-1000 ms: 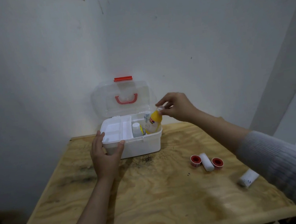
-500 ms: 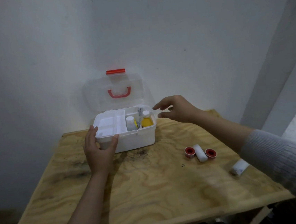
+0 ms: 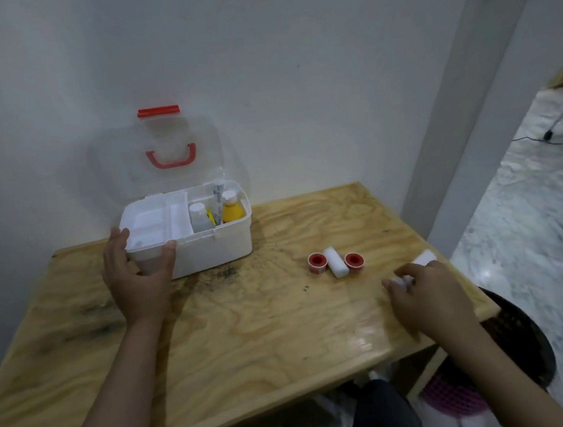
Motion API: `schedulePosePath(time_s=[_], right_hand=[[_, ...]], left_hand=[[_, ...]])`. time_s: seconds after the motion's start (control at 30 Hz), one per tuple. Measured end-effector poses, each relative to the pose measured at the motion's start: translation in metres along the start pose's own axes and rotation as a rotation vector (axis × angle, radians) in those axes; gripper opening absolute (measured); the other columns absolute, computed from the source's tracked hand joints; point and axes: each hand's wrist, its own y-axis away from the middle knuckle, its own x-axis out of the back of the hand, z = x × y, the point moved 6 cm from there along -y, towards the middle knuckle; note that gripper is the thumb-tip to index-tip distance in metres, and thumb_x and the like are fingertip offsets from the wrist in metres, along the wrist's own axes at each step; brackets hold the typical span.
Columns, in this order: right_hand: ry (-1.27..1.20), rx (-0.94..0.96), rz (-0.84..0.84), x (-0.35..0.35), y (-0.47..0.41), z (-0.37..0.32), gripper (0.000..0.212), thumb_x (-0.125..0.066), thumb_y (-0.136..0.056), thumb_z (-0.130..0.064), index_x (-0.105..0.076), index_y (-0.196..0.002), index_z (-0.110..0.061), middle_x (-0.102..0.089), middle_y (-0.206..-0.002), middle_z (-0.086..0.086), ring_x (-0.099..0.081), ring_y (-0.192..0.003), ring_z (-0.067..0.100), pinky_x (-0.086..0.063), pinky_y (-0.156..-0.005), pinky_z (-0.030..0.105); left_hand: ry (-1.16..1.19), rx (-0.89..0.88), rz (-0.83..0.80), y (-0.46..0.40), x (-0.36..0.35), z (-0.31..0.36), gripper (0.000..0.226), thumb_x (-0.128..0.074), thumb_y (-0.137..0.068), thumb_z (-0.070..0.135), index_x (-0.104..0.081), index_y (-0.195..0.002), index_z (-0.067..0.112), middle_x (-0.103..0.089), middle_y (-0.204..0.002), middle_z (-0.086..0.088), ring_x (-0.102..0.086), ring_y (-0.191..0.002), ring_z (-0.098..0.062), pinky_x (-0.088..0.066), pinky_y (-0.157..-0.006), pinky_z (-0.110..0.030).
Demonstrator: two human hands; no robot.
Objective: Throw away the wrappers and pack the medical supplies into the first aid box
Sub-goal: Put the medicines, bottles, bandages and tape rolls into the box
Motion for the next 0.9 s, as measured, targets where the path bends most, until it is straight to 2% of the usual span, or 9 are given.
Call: schedulePosePath(time_s=[0.17, 0.23, 0.33, 0.47, 0.6, 0.67, 0.73, 0.8, 0.9], right_hand=[[-0.206, -0.036, 0.252, -0.008, 0.014, 0.007, 0.024, -0.068, -0.080, -0.026, -0.067, -0.098, -0.011, -0.051, -0.086, 0.009, -0.054, -0.080, 0.029, -0.038, -0.066, 0.030], [-0.296, -0.057, 0.301, -0.009, 0.018, 0.011, 0.019, -0.067, -0.080, -0.018, -0.067, -0.098, -0.010, -0.051, -0.083, 0.008, -0.054, -0.078, 0.028, -0.039, -0.067, 0.031], [-0.463, -0.062, 0.391, -0.001, 0.025, 0.007, 0.015, -0.068, -0.077, -0.010, -0.068, -0.091, -0.014, -0.060, -0.082, 0.007, -0.057, -0.073, 0.025, -0.046, -0.069, 0.034], [-0.732, 0.016, 0.438, 0.014, 0.029, -0.025, 0.013, -0.070, -0.077, -0.012, -0.069, -0.088, -0.019, -0.068, -0.083, 0.006, -0.063, -0.072, 0.016, -0.050, -0.065, 0.020], [-0.968, 0.170, 0.328, 0.029, 0.026, -0.096, 0.012, -0.073, -0.078, -0.010, -0.072, -0.089, -0.015, -0.068, -0.076, 0.004, -0.064, -0.065, 0.009, -0.047, -0.057, 0.011], [-1.013, 0.254, 0.232, 0.030, 0.021, -0.139, 0.012, -0.074, -0.077, -0.010, -0.074, -0.088, -0.016, -0.070, -0.074, -0.002, -0.064, -0.063, 0.006, -0.052, -0.057, 0.019], [-0.991, 0.356, 0.150, 0.027, 0.016, -0.181, 0.012, -0.075, -0.077, -0.015, -0.075, -0.088, -0.019, -0.072, -0.075, -0.007, -0.066, -0.066, 0.008, -0.054, -0.060, 0.024], [-0.935, 0.433, 0.056, 0.018, 0.010, -0.220, 0.014, -0.074, -0.077, -0.021, -0.075, -0.091, -0.019, -0.073, -0.078, -0.006, -0.065, -0.066, 0.007, -0.053, -0.061, 0.020], [-0.716, 0.493, -0.026, -0.005, -0.001, -0.267, 0.022, -0.069, -0.079, -0.030, -0.075, -0.097, -0.019, -0.076, -0.087, -0.003, -0.066, -0.071, 0.008, -0.056, -0.068, 0.027]], left_hand=[[0.008, 0.014, -0.014, 0.002, 0.001, -0.001, 0.071, -0.067, -0.074, 0.050, -0.051, -0.132, 0.012, -0.046, -0.147, -0.009, -0.042, -0.134, -0.018, -0.040, -0.109, -0.042], [0.015, 0.015, -0.016, 0.003, 0.002, -0.001, 0.071, -0.067, -0.074, 0.050, -0.051, -0.132, 0.012, -0.045, -0.147, -0.009, -0.040, -0.134, -0.015, -0.038, -0.109, -0.038], [0.016, 0.006, -0.018, 0.002, 0.002, -0.001, 0.067, -0.072, -0.076, 0.043, -0.052, -0.131, 0.011, -0.046, -0.147, -0.010, -0.041, -0.134, -0.017, -0.039, -0.109, -0.040], [0.009, 0.017, -0.017, 0.000, 0.000, 0.000, 0.063, -0.077, -0.076, 0.031, -0.053, -0.130, 0.009, -0.047, -0.145, -0.011, -0.044, -0.133, -0.022, -0.040, -0.108, -0.042], [0.014, 0.018, -0.017, -0.001, 0.000, 0.003, 0.063, -0.079, -0.075, 0.028, -0.054, -0.129, 0.008, -0.048, -0.144, -0.012, -0.044, -0.132, -0.020, -0.040, -0.108, -0.042], [0.017, 0.045, -0.028, -0.001, 0.001, 0.003, 0.064, -0.079, -0.074, 0.029, -0.054, -0.129, 0.010, -0.047, -0.146, -0.009, -0.043, -0.133, -0.020, -0.041, -0.108, -0.041], [0.009, 0.061, -0.041, -0.002, 0.002, 0.002, 0.065, -0.079, -0.074, 0.032, -0.053, -0.130, 0.013, -0.046, -0.147, -0.006, -0.042, -0.133, -0.018, -0.042, -0.107, -0.041], [0.002, 0.059, -0.047, -0.002, 0.003, 0.002, 0.066, -0.078, -0.073, 0.036, -0.052, -0.131, 0.017, -0.045, -0.147, -0.003, -0.041, -0.132, -0.014, -0.043, -0.106, -0.041], [-0.010, 0.082, -0.054, -0.002, 0.003, 0.002, 0.069, -0.077, -0.073, 0.041, -0.050, -0.133, 0.022, -0.043, -0.148, 0.000, -0.041, -0.133, -0.015, -0.044, -0.102, -0.037]])
